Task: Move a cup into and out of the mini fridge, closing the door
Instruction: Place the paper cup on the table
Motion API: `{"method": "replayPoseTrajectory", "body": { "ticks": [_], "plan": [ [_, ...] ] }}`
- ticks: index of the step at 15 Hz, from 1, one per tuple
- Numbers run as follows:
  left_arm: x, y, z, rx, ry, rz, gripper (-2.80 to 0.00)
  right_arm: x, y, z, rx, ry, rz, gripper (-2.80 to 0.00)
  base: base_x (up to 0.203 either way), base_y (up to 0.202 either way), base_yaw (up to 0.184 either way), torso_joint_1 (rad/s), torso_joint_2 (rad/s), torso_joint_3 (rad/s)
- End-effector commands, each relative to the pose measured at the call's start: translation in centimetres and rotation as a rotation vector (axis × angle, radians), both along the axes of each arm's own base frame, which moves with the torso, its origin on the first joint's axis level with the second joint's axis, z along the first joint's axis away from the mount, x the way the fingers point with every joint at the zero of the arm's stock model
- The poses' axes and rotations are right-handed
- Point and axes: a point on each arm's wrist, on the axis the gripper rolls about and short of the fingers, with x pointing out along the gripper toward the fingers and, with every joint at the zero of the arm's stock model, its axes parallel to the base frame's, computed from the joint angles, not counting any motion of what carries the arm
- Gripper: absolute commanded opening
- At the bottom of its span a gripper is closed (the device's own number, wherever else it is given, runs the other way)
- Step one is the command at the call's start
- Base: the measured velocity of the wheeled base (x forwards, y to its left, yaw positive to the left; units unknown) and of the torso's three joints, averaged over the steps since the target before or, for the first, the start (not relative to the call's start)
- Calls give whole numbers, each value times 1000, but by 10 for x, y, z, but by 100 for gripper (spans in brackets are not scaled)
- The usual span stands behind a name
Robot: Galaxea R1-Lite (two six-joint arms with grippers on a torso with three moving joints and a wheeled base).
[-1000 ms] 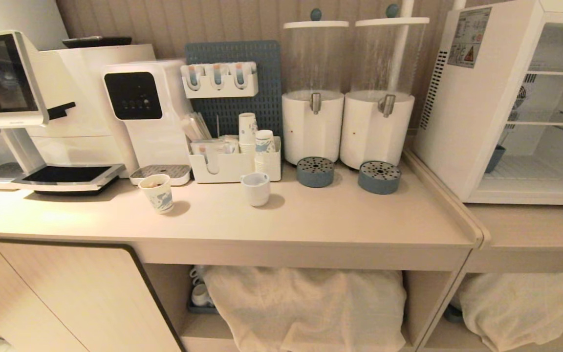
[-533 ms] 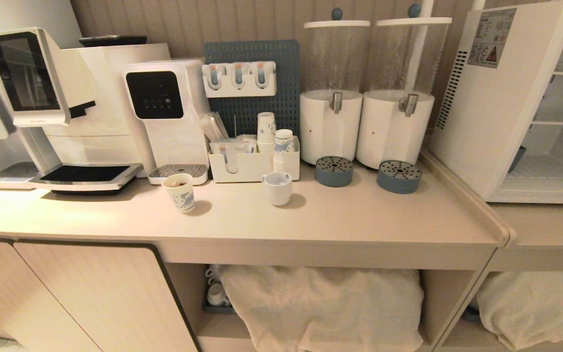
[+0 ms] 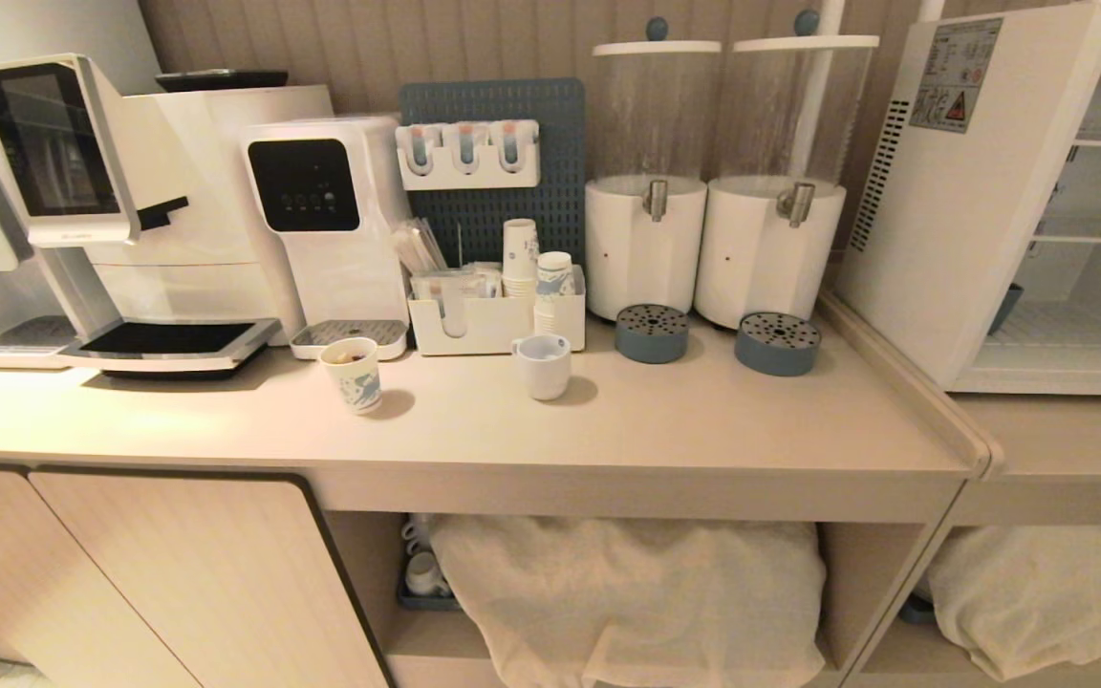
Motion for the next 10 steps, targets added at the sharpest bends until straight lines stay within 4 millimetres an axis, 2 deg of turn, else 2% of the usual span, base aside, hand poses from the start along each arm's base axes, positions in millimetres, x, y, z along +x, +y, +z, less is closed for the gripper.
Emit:
{"method": "replayPoseTrajectory", "body": {
  "ticks": [1,4,6,8,10],
  "plan": [
    [1,0,-5,0,18,1,-280,63,12,25,-47,195,197,-280,0,0,0,0,0,0],
    [1,0,-5,0,18,1,-280,113,35,40,-60,249,270,-280,0,0,0,0,0,0],
    [1,0,-5,3,18,-1,-280,143,41,54,-47,279,253,-280,0,0,0,0,0,0],
    [1,0,-5,0,18,1,-280,184,28,58,2,369,247,-280,0,0,0,0,0,0],
    [1,0,-5,0,18,1,-280,243,2,43,79,506,335,-280,0,0,0,0,0,0]
  ]
}}
